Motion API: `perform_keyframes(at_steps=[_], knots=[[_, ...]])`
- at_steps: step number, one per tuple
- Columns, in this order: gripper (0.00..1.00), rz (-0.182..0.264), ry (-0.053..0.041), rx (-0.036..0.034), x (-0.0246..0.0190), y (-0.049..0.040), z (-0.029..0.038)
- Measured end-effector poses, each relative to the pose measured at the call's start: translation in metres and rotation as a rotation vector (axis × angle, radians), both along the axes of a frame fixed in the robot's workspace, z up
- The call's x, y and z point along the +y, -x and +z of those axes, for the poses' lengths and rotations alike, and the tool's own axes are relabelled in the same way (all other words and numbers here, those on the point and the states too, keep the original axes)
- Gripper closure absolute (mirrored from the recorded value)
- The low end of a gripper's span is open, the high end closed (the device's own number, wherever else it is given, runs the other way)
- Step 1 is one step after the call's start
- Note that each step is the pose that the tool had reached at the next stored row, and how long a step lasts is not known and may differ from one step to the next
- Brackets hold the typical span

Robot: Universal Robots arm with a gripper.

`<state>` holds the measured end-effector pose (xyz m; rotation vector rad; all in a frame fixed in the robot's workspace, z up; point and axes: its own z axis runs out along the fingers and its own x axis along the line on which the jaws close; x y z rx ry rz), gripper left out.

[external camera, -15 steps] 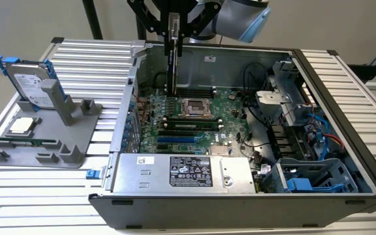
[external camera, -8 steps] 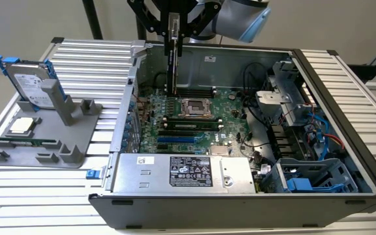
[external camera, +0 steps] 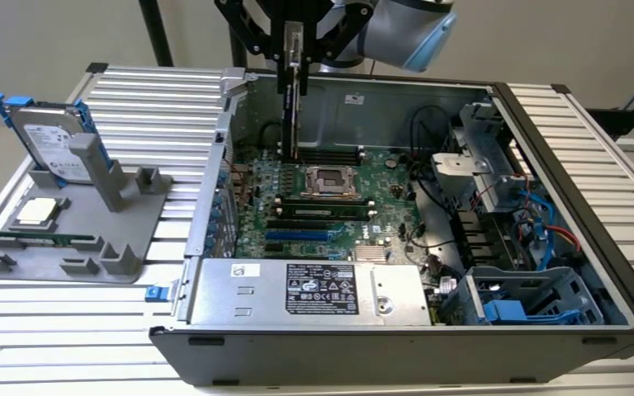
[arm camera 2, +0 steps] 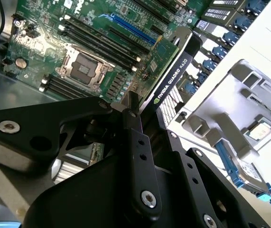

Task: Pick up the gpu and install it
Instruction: 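Pick up the gpu and move the gpu toward the slot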

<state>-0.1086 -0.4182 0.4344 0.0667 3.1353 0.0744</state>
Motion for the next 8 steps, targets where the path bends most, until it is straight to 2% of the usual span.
perform_keyframes(at_steps=[8], knots=[[1.00,0.000,-0.0001,0.0000,0.0000,-0.0096,0.0000]])
